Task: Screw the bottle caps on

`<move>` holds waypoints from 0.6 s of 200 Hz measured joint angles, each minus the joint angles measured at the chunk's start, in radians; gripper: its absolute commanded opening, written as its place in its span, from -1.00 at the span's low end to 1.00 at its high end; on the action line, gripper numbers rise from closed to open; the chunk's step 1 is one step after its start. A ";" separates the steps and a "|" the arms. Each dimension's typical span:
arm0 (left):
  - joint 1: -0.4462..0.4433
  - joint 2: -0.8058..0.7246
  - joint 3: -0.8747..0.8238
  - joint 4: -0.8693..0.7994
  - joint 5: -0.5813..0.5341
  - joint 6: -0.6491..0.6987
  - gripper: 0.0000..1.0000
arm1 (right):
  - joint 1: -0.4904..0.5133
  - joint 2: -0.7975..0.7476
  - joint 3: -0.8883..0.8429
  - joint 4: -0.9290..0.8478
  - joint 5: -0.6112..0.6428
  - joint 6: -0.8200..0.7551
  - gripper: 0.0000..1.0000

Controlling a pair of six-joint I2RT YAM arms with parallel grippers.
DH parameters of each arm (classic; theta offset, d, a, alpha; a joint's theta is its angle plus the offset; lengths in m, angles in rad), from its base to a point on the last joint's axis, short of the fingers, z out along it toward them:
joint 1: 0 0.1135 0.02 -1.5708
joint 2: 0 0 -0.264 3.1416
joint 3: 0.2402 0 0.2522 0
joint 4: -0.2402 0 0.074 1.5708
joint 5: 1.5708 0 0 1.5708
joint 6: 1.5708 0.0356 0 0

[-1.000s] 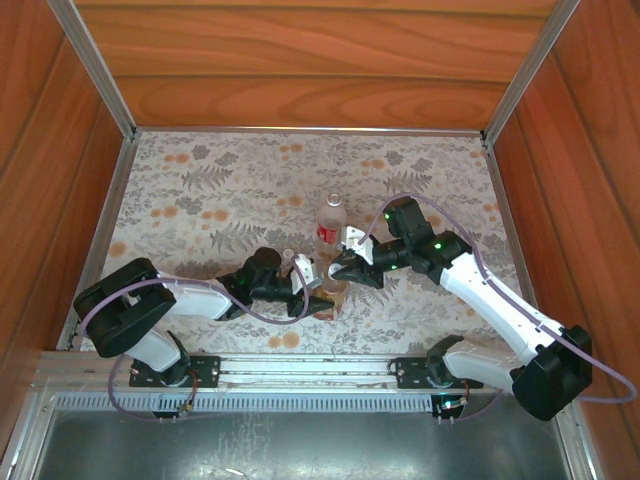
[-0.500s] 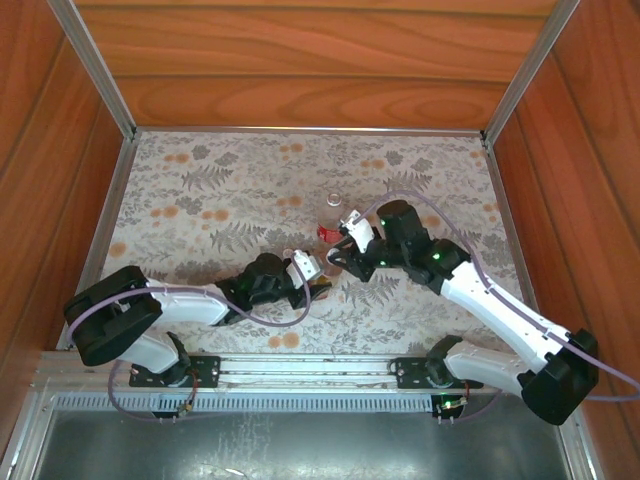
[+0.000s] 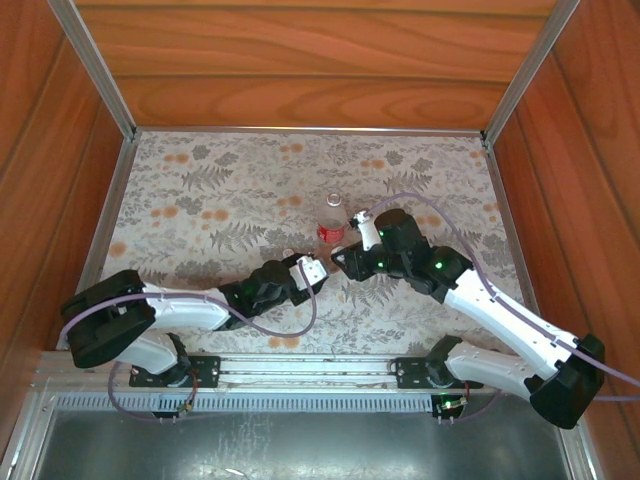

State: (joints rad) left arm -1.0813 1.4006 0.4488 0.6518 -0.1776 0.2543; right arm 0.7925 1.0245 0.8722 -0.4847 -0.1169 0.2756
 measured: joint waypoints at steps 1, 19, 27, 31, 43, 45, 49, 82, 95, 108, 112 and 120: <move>0.000 -0.002 0.000 -0.001 0.001 0.001 0.17 | 0.000 0.000 0.001 -0.002 -0.001 -0.005 0.24; 0.000 -0.060 -0.018 -0.040 0.024 0.033 0.16 | 0.000 -0.012 0.010 -0.008 -0.026 -0.098 0.32; 0.000 -0.084 -0.026 -0.060 0.035 0.049 0.17 | 0.000 -0.027 0.010 -0.010 -0.035 -0.151 0.37; 0.000 -0.099 -0.032 -0.071 0.043 0.058 0.16 | 0.000 -0.037 0.010 -0.010 -0.041 -0.177 0.38; 0.002 -0.129 -0.043 -0.103 0.064 0.077 0.17 | 0.000 -0.064 0.009 -0.009 -0.061 -0.249 0.40; 0.003 -0.133 -0.044 -0.107 0.068 0.080 0.17 | 0.000 -0.067 0.009 -0.009 -0.064 -0.255 0.41; 0.007 -0.140 -0.047 -0.117 0.073 0.084 0.17 | 0.000 -0.076 0.009 -0.009 -0.074 -0.279 0.41; 0.039 -0.195 -0.056 -0.191 0.139 0.111 0.17 | 0.000 -0.137 0.010 -0.040 -0.163 -0.460 0.39; 0.056 -0.213 -0.060 -0.213 0.164 0.118 0.16 | 0.000 -0.152 0.010 -0.074 -0.198 -0.541 0.35; 0.072 -0.235 -0.068 -0.233 0.197 0.130 0.16 | 0.000 -0.157 0.015 -0.116 -0.225 -0.618 0.29; 0.076 -0.240 -0.069 -0.239 0.207 0.133 0.16 | 0.000 -0.156 0.020 -0.135 -0.232 -0.645 0.27; 0.081 -0.252 -0.071 -0.256 0.225 0.141 0.16 | 0.000 -0.148 0.030 -0.163 -0.238 -0.687 0.24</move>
State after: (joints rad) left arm -1.0000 1.1488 0.3775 0.3958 0.0479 0.3950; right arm 0.7925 0.8764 0.9024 -0.6479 -0.3553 -0.4110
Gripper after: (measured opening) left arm 0.584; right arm 0.647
